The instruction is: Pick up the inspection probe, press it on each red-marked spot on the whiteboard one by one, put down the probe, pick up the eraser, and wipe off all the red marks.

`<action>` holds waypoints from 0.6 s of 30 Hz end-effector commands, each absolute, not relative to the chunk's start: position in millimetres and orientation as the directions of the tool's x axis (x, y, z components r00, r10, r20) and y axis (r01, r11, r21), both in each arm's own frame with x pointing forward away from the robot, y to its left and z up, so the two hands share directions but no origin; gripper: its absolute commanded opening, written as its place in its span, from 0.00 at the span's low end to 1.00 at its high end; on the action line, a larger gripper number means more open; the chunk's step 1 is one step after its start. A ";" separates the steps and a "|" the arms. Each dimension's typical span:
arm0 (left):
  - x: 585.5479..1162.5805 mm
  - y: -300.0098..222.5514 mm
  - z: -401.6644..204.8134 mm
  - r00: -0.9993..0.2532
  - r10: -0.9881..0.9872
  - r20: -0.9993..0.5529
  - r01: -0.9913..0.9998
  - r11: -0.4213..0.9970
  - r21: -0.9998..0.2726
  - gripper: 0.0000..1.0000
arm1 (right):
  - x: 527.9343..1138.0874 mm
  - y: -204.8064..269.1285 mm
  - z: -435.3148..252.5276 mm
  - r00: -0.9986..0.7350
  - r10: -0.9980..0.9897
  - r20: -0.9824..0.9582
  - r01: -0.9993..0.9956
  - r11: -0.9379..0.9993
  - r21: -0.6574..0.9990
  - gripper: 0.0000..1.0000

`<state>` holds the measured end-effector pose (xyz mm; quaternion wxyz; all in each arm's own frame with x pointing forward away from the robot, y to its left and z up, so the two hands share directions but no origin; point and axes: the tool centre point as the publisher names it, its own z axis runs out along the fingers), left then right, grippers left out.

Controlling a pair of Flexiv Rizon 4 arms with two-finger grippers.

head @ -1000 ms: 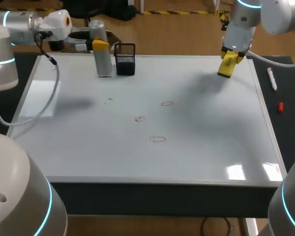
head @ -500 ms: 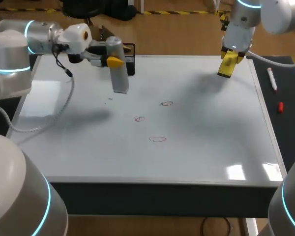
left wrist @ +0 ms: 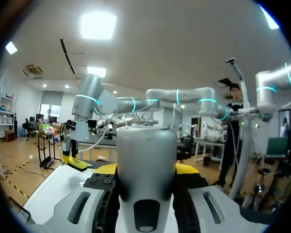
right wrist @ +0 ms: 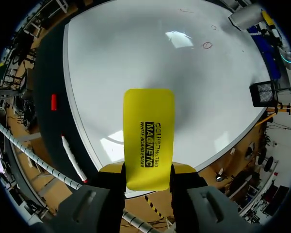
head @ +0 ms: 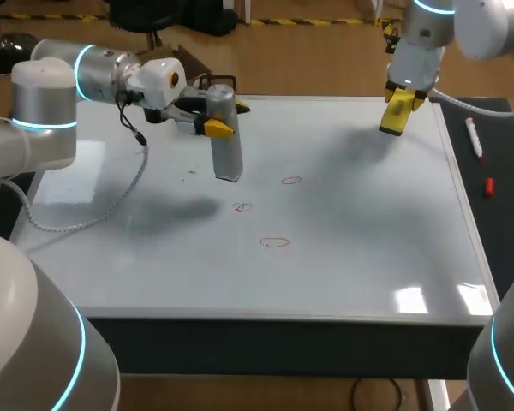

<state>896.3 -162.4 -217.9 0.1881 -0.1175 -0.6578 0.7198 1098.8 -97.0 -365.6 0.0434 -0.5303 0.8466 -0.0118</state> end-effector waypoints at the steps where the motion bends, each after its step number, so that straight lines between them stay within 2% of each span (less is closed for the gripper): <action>1: 898.7 -171.1 -229.0 -0.866 0.493 0.085 -0.131 -0.059 -0.990 0.00 | 1099.4 -97.4 -364.8 -0.432 -0.900 -0.057 -0.898 0.435 -0.067 0.00; 18: 879.4 -174.6 -260.1 -0.785 0.612 0.090 -0.138 -0.032 -0.990 0.00 | 1099.4 -97.4 -364.8 -0.432 -0.900 -0.057 -0.898 0.435 -0.067 0.00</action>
